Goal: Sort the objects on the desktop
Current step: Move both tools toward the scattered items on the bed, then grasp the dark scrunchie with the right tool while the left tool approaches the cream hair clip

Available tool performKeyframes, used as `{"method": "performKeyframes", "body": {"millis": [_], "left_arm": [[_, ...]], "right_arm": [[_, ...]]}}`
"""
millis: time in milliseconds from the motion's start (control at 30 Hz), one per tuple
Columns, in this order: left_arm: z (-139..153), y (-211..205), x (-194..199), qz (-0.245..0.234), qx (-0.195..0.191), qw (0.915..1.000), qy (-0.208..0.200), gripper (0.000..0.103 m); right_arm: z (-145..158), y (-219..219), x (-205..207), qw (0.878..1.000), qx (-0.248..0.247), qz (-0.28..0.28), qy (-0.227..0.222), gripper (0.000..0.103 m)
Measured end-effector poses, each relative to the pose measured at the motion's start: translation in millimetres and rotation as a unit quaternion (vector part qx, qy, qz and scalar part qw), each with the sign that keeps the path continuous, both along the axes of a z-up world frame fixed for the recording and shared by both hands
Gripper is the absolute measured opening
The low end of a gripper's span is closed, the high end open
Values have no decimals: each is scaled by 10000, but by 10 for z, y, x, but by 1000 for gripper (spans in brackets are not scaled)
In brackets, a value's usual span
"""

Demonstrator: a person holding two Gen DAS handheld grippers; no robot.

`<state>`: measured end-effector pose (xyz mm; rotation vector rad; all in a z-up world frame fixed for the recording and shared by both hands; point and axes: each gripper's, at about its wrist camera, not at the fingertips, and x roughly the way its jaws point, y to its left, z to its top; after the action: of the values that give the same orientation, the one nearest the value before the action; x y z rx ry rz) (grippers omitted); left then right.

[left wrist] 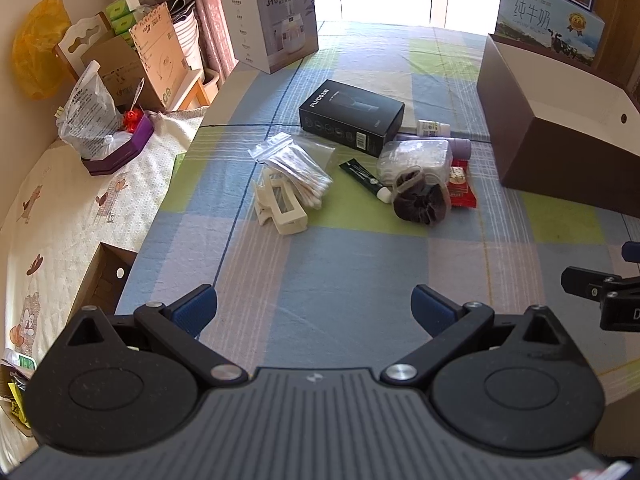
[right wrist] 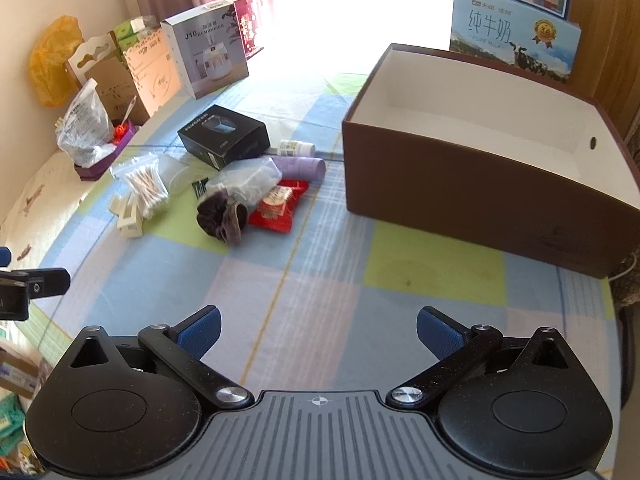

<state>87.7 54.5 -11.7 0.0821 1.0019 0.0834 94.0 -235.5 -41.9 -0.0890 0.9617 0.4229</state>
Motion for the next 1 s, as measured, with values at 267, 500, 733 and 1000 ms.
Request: {"method": "performKeyframes", "body": {"millis": [267,500,733,1000], "left_arm": [[-142,244,249,8,-55,10000,54,102],[-306,392,517,-167,25,9999,2,100],[-475,513,807,-299,-47,9995,46,96],[-656,636,1042,-455,-84,9987,218,94]], "right_arm": [[-77,132,192,9993,362,-6,5,101],[-170,329,362,9983,555,56,-148,101],[-312,640,500,9973,541,365,-345,88],[-509,1013,644,9962,374,691,-382,69]]}}
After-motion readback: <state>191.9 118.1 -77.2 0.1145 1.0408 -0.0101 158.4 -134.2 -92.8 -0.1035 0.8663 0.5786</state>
